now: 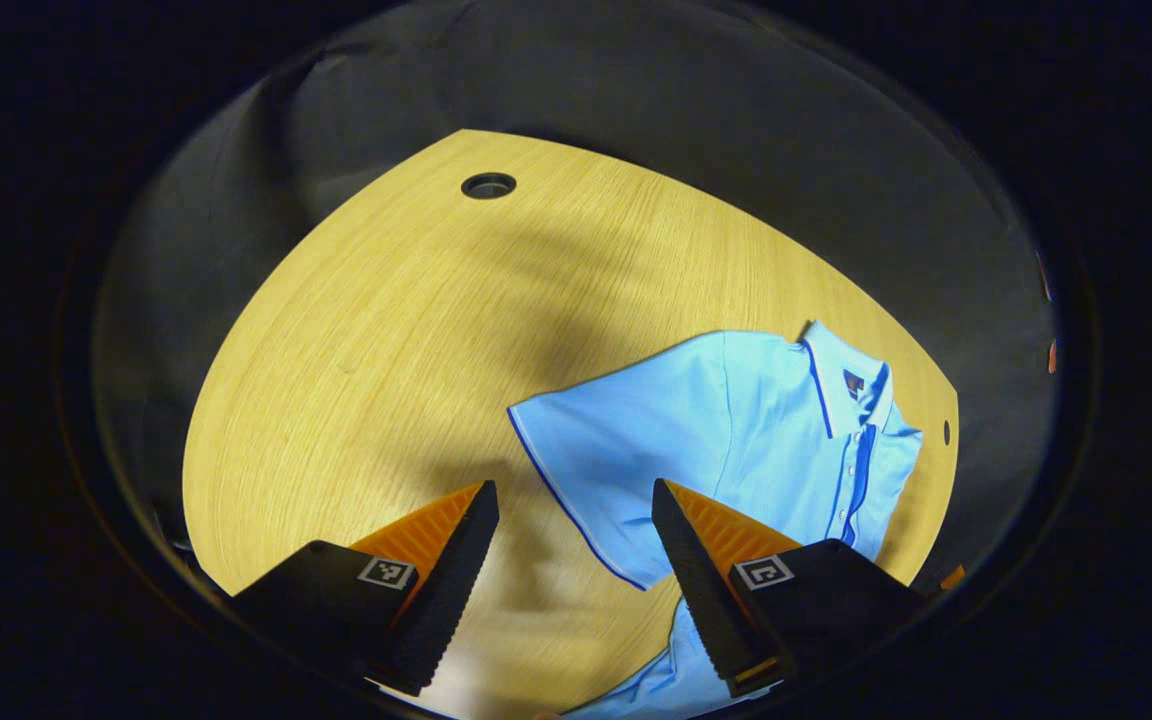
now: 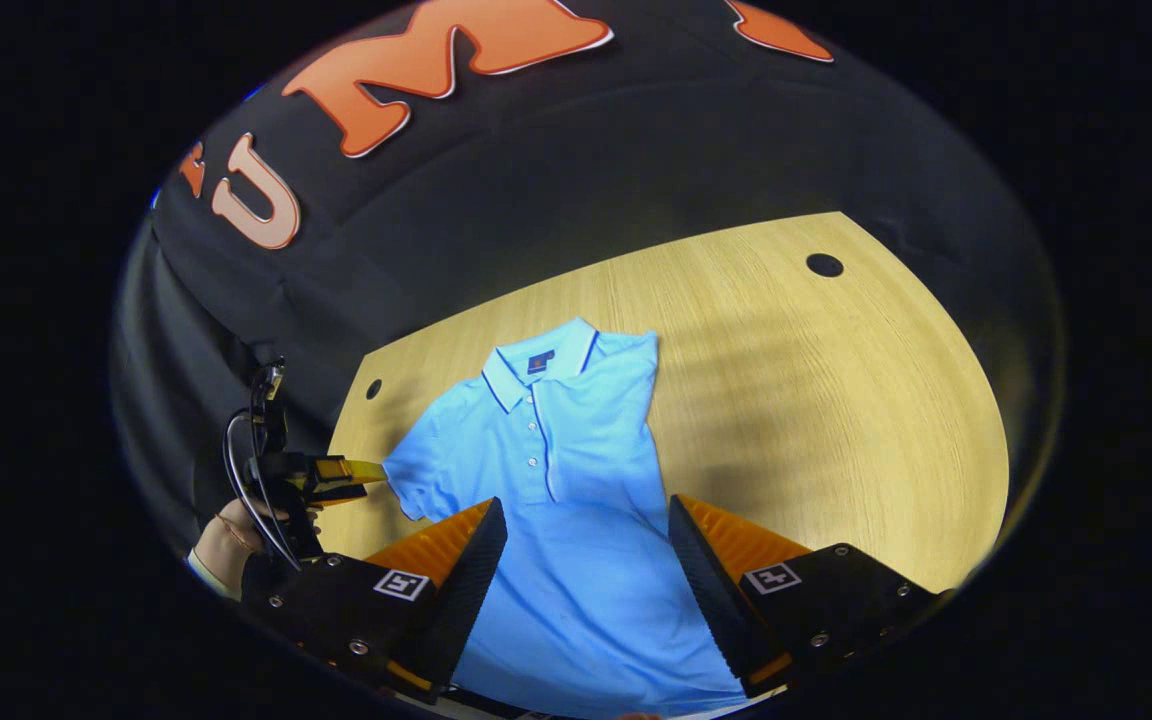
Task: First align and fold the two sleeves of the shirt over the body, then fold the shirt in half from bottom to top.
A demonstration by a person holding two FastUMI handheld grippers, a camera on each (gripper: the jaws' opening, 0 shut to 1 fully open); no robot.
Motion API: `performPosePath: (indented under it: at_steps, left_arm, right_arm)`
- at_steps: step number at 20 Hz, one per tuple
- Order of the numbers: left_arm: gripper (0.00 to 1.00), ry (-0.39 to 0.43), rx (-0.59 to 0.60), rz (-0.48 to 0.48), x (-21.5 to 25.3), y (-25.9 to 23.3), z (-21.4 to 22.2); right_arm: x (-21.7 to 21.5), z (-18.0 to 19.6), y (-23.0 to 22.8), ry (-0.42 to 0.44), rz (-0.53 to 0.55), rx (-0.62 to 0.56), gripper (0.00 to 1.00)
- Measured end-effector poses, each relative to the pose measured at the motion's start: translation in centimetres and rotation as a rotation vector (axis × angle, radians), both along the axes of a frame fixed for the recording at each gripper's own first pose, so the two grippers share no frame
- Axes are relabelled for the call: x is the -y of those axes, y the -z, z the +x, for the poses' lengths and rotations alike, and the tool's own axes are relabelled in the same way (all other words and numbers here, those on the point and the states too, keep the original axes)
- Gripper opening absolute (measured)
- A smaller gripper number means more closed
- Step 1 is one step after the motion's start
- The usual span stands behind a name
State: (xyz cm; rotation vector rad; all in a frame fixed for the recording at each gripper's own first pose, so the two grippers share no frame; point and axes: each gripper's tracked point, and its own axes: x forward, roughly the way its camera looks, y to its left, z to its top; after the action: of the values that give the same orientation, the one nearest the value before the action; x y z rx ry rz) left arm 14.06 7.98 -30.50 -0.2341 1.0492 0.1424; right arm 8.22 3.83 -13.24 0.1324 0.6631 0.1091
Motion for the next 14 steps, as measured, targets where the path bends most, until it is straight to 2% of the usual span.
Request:
performPosePath:
  at_steps: [9, 11, 12, 14]
  left_arm:
    - [0.99, -0.010, -0.096, 0.041, 0.7, 2.8, -0.3]
    - [0.92, -0.026, -0.098, 0.071, 0.3, 3.0, -0.2]
    - [0.74, -0.023, -0.091, 0.073, 0.4, 2.7, 0.1]
    - [0.71, -0.010, -0.092, 0.092, 0.1, 3.5, 0.2]
  right_arm:
    - [2.4, -0.4, 0.3, 0.044, -0.012, -0.010, 0.98]
    - [2.3, -0.4, 0.1, 0.044, -0.004, -0.010, 1.00]
    - [2.4, -0.5, 0.0, 0.046, 0.003, -0.009, 0.98]
    - [2.6, -0.4, -0.1, 0.056, 0.007, -0.008, 0.98]
